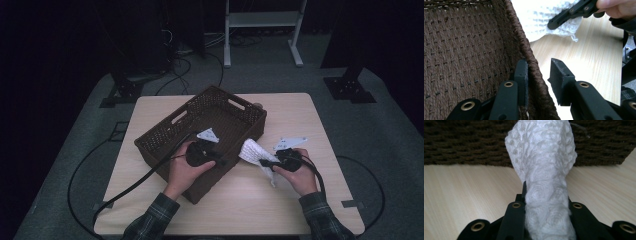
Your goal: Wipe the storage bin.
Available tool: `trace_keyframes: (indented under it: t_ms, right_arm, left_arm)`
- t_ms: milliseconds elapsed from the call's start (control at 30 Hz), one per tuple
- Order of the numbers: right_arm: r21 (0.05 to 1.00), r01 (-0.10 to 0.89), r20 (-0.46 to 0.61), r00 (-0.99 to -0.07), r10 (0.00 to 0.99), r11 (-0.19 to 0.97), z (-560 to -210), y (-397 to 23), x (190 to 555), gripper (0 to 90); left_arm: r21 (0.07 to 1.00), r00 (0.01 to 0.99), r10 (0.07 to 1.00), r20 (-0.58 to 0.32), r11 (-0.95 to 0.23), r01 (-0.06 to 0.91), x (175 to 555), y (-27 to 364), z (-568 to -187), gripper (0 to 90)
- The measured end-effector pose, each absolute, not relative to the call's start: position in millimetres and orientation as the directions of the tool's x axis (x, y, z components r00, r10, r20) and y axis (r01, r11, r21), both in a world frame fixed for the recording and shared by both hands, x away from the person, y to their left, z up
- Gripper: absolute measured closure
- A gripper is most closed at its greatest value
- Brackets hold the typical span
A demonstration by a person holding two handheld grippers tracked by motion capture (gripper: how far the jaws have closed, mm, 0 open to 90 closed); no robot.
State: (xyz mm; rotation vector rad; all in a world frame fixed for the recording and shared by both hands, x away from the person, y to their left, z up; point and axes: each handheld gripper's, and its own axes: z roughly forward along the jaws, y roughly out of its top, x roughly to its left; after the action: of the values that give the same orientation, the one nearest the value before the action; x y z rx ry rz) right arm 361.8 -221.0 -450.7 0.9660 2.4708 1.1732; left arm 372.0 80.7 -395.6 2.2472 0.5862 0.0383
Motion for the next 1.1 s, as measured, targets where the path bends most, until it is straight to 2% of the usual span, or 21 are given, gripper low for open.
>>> trace_keyframes:
  t_ms: [400,1100]
  right_arm:
    - [0.794,0.415,0.051,-0.774,0.632,0.444,-434,-216,354,75.7]
    - [0.736,0.453,0.056,-0.781,0.622,0.503,-458,-205,363,75.7]
  left_arm:
    - [0.714,0.892,0.424,-0.157,-0.575,0.4,372,81,-396,67.9]
    - [0.712,0.891,0.426,-0.155,-0.577,0.4,372,81,-395,68.4]
